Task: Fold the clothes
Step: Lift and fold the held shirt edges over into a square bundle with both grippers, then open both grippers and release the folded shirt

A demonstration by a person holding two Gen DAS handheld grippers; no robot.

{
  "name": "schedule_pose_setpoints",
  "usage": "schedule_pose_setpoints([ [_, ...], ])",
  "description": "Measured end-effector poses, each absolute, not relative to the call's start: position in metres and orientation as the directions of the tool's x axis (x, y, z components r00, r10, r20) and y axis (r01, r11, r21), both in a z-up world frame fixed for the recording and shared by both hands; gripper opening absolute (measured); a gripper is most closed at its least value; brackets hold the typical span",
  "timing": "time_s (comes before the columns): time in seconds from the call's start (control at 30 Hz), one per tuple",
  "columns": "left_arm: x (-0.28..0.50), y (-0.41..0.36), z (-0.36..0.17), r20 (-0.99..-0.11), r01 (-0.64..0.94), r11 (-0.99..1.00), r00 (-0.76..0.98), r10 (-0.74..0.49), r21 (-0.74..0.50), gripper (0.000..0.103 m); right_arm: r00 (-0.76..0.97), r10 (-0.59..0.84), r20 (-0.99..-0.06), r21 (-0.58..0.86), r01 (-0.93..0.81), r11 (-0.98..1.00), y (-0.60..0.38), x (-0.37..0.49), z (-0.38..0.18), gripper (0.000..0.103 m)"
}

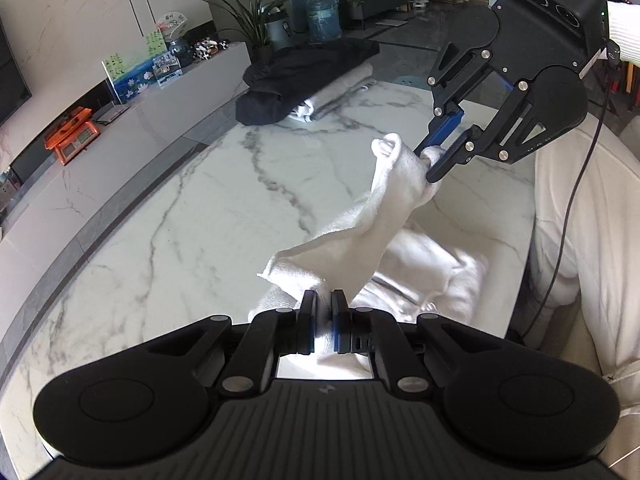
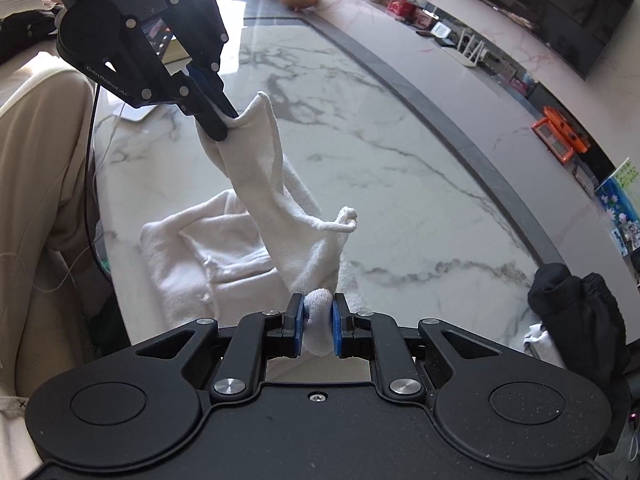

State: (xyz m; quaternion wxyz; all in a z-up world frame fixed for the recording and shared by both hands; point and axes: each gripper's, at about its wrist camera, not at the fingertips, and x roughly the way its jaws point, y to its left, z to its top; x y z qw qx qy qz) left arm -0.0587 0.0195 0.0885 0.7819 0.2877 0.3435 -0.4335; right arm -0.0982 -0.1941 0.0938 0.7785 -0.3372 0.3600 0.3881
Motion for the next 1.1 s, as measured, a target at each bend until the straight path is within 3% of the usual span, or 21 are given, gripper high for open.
schedule_pose_setpoints([
  [0.43,-0.096,0.024,0.029,-0.813,0.892,0.432,0.345,-0.47,0.129,0.007,0.406,0.36,-0.84,-0.219,-0.861,0.459,-0.203,-0.139,0.039,0.013],
  [0.73,-0.111,0.032,0.033,-0.824,0.907,0.407,0.309,-0.475,0.105,0.01,0.373,0.371,-0.85,-0.189,-0.874,0.447,-0.209,-0.156,0.043,0.018],
  [0.83,-0.12,0.035,0.037,-0.829,0.922,0.373,0.284,-0.482,0.099,0.015,0.369,0.381,-0.848,-0.186,-0.88,0.438,-0.212,-0.164,0.049,0.028],
  [1.1,-0.119,0.042,0.056,-0.785,0.919,0.392,0.276,-0.554,0.047,0.015,0.392,0.419,-0.819,-0.151,-0.852,0.502,-0.212,-0.166,0.068,0.028],
])
